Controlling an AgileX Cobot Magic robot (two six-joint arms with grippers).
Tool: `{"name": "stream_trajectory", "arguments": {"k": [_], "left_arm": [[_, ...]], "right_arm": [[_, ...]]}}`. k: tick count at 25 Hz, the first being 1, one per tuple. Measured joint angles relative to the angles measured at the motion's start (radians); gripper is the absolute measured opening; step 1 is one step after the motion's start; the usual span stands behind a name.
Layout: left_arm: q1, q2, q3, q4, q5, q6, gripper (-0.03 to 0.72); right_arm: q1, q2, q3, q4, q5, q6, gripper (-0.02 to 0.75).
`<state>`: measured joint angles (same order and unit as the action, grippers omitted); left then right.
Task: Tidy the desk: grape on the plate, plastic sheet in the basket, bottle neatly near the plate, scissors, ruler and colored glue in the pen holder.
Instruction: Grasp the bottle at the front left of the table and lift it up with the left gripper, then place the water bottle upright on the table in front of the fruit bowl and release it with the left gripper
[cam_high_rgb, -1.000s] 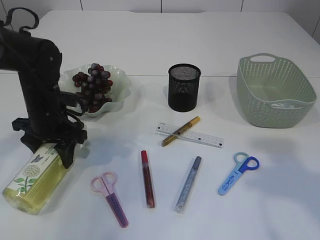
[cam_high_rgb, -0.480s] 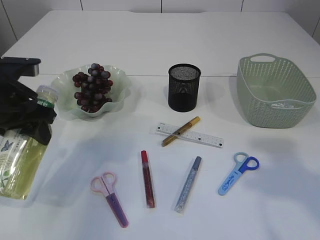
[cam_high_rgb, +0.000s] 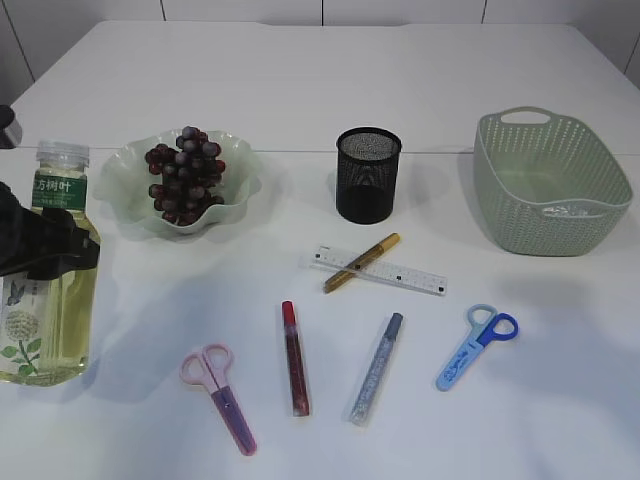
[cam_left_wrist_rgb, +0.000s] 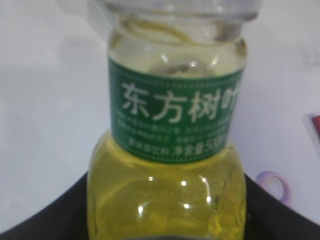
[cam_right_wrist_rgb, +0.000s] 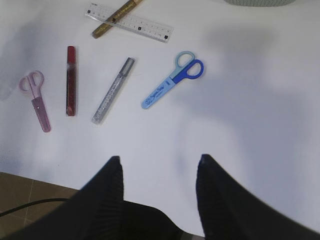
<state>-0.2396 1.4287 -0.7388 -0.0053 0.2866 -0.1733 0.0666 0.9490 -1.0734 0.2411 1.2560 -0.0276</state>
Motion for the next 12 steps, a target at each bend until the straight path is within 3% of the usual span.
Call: {"name": "stream_trajectory", "arguments": {"k": [7, 12], "left_arm": [[0.000, -0.045, 0.123, 0.000, -0.287, -0.002, 0.435], [0.000, -0.046, 0.129, 0.000, -0.360, -0.002, 0.435]], "right_arm": [[0.000, -0.034, 0.000, 0.002, 0.000, 0.000, 0.385], [0.000, -0.043, 0.000, 0.000, 0.000, 0.000, 0.385]]}}
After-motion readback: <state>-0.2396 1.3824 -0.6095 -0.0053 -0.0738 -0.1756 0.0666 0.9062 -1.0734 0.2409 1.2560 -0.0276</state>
